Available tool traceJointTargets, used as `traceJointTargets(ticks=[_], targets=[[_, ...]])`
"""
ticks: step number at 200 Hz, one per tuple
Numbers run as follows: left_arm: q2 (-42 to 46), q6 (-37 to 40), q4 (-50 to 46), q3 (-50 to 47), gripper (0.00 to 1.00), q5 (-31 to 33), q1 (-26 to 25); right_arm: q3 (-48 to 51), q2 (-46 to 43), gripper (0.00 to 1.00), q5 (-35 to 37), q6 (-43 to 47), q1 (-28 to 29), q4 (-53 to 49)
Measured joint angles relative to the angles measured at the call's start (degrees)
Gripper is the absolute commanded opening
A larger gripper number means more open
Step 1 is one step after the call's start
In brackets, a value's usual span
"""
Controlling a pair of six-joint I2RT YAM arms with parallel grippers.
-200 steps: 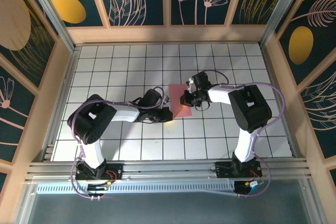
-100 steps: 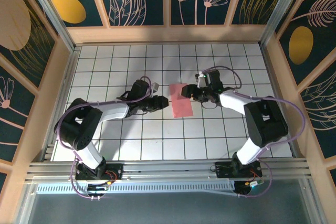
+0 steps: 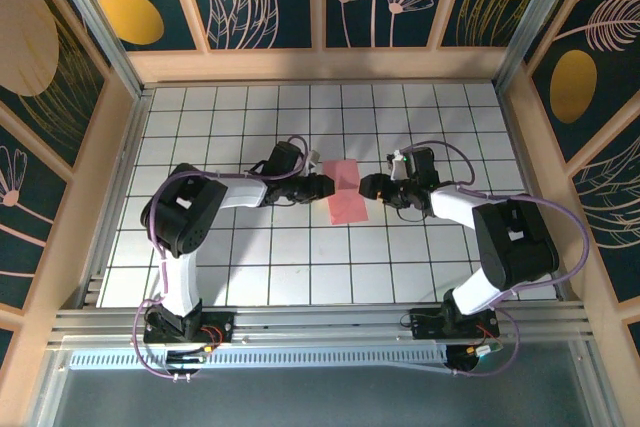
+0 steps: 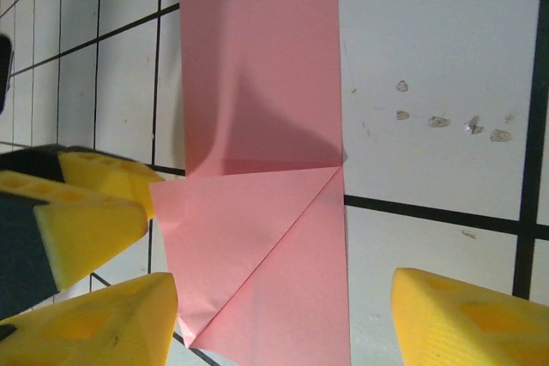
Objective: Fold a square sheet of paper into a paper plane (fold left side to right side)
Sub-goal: Turn over the paper at the center of the table.
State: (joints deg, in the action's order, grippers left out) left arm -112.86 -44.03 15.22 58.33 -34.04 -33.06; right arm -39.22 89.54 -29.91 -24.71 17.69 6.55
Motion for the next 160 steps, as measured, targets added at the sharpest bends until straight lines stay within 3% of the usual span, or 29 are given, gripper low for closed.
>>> traceJointTargets(ticks=[56,89,120,160], targets=[[-2.08,0.90,0.00,0.61,0.10,-0.02,0.00,0.02,-0.02,0.58,-2.29,0.46,0.00,0.87],[-0.94,0.39,2.71,-1.57,0.05,1.36,0.00,0.02,0.00,0.56,-4.70,0.35,0.02,2.12],[4.11,-1.88,8.28,-8.26,0.03,3.82,0.00,0.68,0.07,0.64,-6.80,-1.18,0.31,6.56],[7.72,-5.62,16.87,-12.96,0.02,5.79,0.00,1.46,3.10,0.65,-8.87,-4.61,1.79,12.68]])
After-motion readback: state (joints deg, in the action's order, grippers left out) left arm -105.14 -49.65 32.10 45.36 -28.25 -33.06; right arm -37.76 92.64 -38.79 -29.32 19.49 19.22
